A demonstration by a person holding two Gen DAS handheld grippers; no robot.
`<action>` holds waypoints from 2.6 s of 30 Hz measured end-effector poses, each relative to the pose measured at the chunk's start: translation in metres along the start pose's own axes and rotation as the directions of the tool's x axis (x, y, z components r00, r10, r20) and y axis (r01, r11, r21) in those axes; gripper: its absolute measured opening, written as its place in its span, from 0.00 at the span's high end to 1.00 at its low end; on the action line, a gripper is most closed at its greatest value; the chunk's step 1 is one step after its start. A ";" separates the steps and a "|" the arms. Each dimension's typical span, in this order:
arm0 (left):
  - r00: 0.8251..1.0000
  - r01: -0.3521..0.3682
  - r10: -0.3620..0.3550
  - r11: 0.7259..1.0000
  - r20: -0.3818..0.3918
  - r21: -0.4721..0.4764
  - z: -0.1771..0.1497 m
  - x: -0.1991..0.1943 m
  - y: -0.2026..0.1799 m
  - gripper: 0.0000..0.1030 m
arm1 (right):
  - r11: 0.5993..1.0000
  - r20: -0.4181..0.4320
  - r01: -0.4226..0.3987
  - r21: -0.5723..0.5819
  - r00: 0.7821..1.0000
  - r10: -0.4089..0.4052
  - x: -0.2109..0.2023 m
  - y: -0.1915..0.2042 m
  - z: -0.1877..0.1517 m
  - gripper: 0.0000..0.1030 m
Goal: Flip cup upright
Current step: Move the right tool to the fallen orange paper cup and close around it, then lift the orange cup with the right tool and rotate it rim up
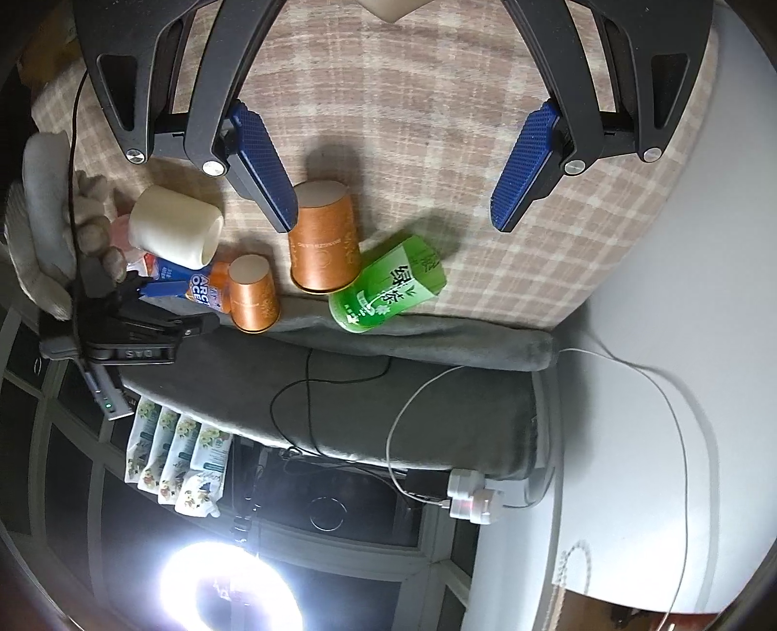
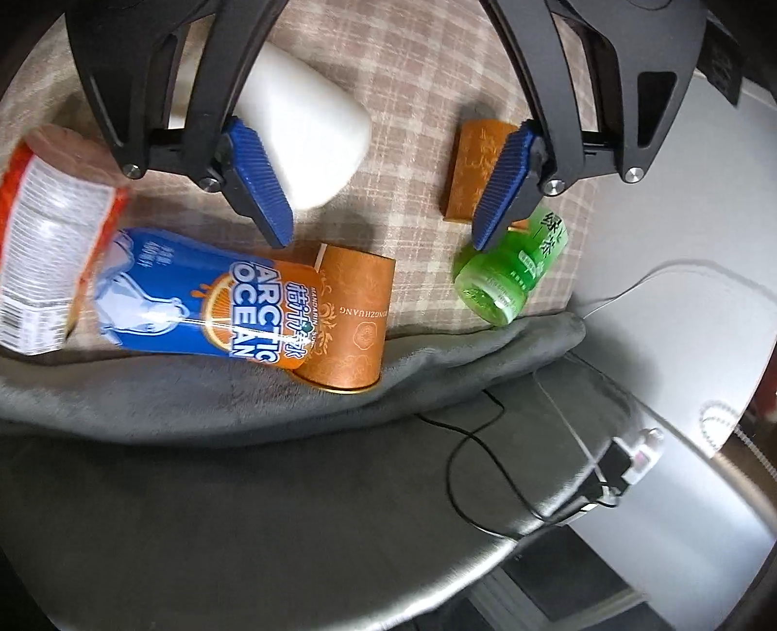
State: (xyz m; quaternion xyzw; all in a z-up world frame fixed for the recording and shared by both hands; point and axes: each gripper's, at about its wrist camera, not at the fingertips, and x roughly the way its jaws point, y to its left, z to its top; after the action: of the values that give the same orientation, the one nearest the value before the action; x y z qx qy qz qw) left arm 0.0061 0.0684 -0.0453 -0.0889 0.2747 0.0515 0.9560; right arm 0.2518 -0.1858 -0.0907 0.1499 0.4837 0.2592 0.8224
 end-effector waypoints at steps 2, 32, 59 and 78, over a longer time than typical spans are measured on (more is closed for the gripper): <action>1.000 -0.001 0.001 1.000 -0.001 -0.008 0.000 0.001 0.003 0.20 | 1.000 -0.026 0.002 0.018 1.000 -0.002 0.009 -0.002 0.004 0.25; 1.000 -0.024 0.024 0.999 -0.005 -0.038 0.000 0.008 0.022 0.20 | 0.992 -0.117 0.119 0.050 0.987 -0.112 0.068 -0.013 0.041 0.25; 0.999 -0.031 0.031 0.999 0.017 -0.023 0.004 -0.002 0.019 0.20 | 0.999 -0.092 -0.032 -0.008 0.995 0.031 0.042 0.019 0.031 0.38; 0.990 0.110 -0.114 0.993 -0.083 -0.047 0.003 -0.001 -0.003 0.20 | 0.983 -0.186 -0.160 -0.086 0.972 0.142 -0.025 0.033 -0.081 0.38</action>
State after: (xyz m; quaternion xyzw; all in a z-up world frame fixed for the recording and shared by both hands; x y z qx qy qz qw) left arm 0.0072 0.0659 -0.0422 -0.1265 0.3088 -0.0004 0.9427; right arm 0.1615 -0.1732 -0.0960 0.1210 0.5294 0.3573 0.7599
